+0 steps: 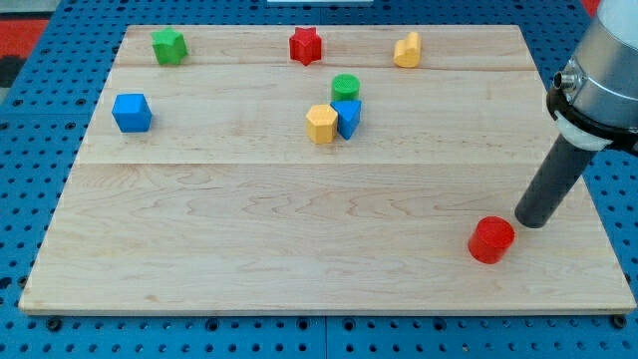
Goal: Move the arm to the right of the blue triangle
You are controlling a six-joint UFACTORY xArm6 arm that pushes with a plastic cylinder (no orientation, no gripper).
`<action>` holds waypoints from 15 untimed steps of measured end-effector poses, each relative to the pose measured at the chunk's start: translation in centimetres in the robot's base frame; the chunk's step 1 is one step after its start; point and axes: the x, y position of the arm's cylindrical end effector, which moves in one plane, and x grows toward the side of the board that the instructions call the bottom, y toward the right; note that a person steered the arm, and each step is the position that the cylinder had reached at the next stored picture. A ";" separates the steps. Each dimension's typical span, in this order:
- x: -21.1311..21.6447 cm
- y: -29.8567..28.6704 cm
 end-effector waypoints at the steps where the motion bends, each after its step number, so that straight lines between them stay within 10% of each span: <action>1: 0.0 0.0; 15: -6.8 0.0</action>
